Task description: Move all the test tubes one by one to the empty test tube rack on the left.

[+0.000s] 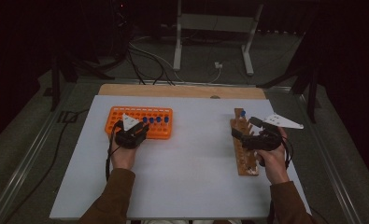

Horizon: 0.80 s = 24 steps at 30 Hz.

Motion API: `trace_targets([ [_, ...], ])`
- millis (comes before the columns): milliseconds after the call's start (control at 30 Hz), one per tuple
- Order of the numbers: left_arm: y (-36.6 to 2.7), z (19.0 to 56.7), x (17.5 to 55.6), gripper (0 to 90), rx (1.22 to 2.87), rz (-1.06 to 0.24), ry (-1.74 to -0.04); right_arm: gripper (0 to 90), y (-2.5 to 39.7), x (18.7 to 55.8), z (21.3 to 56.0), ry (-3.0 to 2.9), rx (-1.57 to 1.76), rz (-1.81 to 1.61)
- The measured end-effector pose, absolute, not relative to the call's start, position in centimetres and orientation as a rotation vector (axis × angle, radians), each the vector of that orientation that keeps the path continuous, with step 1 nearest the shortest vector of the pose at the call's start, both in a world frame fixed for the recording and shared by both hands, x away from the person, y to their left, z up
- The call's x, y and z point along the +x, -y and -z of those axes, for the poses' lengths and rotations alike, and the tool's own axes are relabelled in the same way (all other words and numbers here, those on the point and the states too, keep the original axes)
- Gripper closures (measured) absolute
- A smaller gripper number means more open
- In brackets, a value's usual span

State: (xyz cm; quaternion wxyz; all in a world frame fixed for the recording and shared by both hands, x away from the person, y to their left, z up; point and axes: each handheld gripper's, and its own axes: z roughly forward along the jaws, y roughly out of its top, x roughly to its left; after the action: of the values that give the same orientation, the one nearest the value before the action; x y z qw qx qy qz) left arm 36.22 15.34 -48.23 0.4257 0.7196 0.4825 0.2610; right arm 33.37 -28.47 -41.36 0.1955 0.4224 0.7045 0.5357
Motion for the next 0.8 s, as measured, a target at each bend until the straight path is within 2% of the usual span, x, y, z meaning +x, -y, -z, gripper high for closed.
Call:
trace_targets([
  [267, -15.9, 47.6, 33.8, 55.6, 1.703, -0.633, -1.185, 0.0, 28.4, 33.8, 41.6, -1.959, 1.195, -1.455],
  [467, -16.3, 47.3, 32.1, 48.3, 1.632, -0.587, -1.149, 0.0, 27.8, 34.0, 42.0, -1.985, 1.178, -1.368],
  [633, -16.8, 46.8, 31.1, 32.8, 1.59, -0.569, -1.151, 0.0, 27.7, 34.4, 42.1, -1.999, 1.155, -1.305],
  [700, -16.8, 46.8, 30.9, 19.8, 1.598, -0.569, -1.171, 1.0, 27.7, 34.5, 42.2, -1.996, 1.164, -1.301],
  [800, -17.0, 46.9, 30.4, 14.2, 1.602, -0.572, -1.185, 1.1, 28.0, 34.9, 42.2, -1.991, 1.167, -1.298],
])
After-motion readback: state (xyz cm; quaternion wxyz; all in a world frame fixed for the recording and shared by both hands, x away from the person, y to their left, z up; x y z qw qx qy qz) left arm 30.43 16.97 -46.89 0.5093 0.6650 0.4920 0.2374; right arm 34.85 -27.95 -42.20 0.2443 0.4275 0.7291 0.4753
